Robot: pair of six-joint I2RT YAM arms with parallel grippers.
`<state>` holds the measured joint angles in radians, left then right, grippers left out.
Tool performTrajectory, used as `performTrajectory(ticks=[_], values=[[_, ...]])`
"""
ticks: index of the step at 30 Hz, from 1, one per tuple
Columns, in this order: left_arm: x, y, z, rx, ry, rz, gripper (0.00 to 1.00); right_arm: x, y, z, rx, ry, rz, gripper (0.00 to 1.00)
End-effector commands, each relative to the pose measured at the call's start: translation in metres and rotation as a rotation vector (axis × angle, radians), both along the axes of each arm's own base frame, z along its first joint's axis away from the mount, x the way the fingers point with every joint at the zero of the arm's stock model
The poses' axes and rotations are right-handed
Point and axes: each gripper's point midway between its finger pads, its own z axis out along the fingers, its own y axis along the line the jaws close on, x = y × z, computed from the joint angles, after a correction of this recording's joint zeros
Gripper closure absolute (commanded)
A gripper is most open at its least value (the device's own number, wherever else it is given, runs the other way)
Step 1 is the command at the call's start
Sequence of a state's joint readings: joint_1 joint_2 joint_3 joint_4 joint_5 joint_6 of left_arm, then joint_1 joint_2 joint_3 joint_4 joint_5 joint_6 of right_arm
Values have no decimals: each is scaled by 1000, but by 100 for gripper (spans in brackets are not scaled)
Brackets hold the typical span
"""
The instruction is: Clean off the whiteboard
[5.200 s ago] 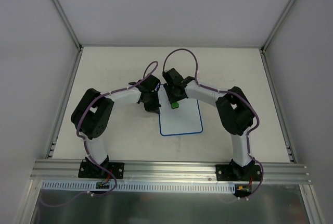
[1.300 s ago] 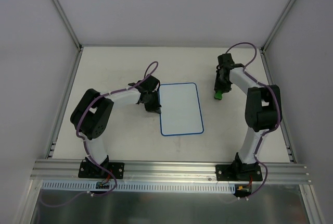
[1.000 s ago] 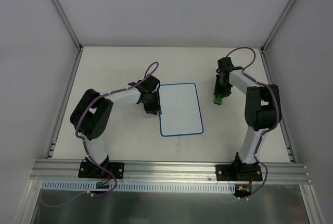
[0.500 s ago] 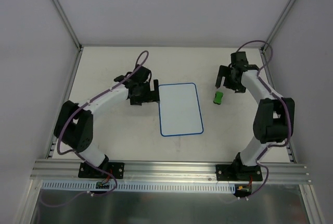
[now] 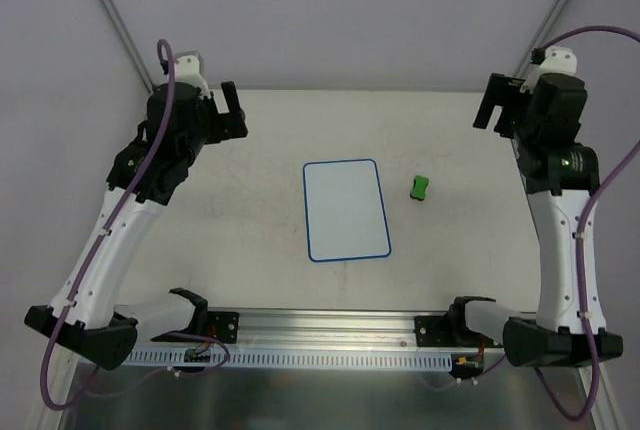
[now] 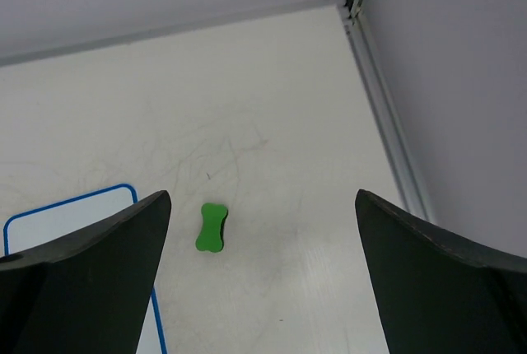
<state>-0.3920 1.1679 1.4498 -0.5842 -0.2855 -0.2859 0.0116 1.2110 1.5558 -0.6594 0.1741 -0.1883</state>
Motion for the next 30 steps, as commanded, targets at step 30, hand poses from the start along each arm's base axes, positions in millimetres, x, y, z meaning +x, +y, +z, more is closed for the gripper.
performTrajectory(ticks=[30], values=[[-107,101,146,54,-437,245,1,-97,-10,120,-152,-374,19,1]])
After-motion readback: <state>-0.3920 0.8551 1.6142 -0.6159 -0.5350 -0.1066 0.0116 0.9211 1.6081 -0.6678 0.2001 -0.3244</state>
